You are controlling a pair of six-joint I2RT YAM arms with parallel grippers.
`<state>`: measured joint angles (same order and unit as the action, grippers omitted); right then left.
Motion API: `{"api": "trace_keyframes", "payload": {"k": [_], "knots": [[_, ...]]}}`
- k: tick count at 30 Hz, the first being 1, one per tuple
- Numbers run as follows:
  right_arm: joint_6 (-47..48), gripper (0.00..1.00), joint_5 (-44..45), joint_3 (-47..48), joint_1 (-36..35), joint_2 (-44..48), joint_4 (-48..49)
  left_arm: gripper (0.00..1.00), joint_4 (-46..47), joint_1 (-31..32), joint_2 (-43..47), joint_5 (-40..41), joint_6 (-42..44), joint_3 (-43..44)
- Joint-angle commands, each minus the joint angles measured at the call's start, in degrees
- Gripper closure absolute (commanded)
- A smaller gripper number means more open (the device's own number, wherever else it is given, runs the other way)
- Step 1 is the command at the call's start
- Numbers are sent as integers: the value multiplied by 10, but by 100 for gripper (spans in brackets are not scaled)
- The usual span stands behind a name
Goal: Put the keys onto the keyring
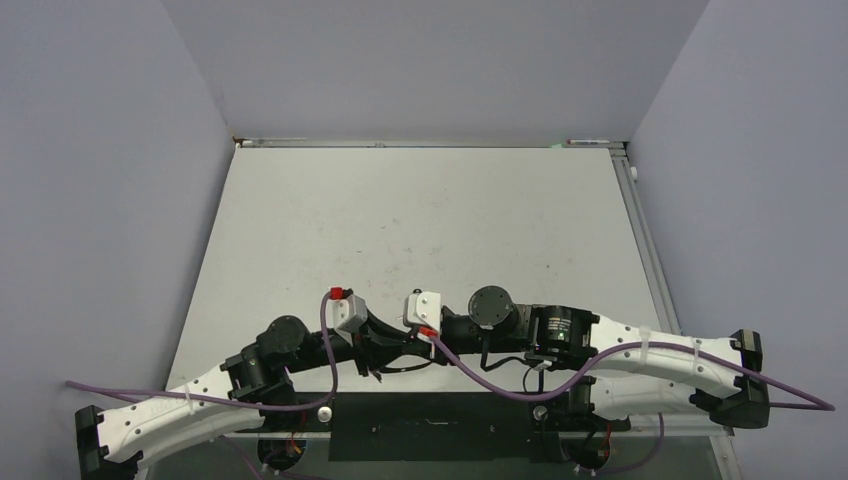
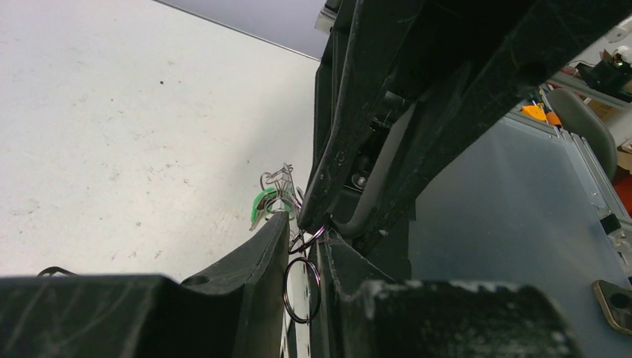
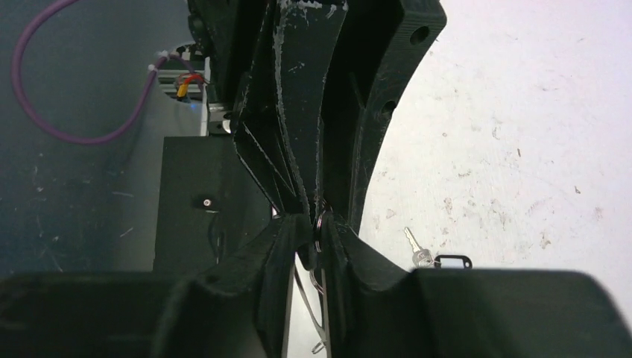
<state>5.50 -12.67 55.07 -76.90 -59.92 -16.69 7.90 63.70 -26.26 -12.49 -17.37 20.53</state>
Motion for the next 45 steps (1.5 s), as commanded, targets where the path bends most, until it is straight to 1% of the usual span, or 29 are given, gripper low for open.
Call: {"api": "trace_keyframes", "payload": {"k": [1,3,6,10,13,20,26,30,33,37,38,39,40,41,42,45], "knots": [[12,86,-102,28,5,-5,-14,100,56,5,9,-11,-2,47],[11,91,-107,30,6,0,-16,100,55,5,10,-11,-1,47],[9,94,-114,34,7,5,-25,100,54,5,9,-10,0,48],[3,95,-126,30,9,11,-27,100,53,5,11,-9,1,49],[-2,95,-117,27,8,6,-32,100,52,5,15,-10,2,50],[-17,95,-76,7,12,17,-28,100,55,5,32,-11,2,47],[-37,95,-35,-28,24,62,14,100,77,5,49,0,4,28],[-45,95,-23,-54,27,98,49,93,87,5,60,10,6,17],[-46,95,-15,-70,26,116,71,89,86,5,58,12,6,18],[-45,95,-8,-93,26,139,100,80,86,5,52,12,6,20],[-45,95,-9,-99,26,145,107,80,86,6,50,10,7,20],[-45,95,-10,-103,27,147,112,81,87,5,49,9,7,21],[-46,95,-10,-104,27,147,113,85,88,5,48,8,9,21],[-47,95,-11,-105,27,145,113,95,88,6,47,9,10,22],[-48,95,-15,-105,27,141,113,100,88,5,46,10,11,23],[-53,95,-12,-99,27,130,109,100,87,5,43,12,15,24]]}}
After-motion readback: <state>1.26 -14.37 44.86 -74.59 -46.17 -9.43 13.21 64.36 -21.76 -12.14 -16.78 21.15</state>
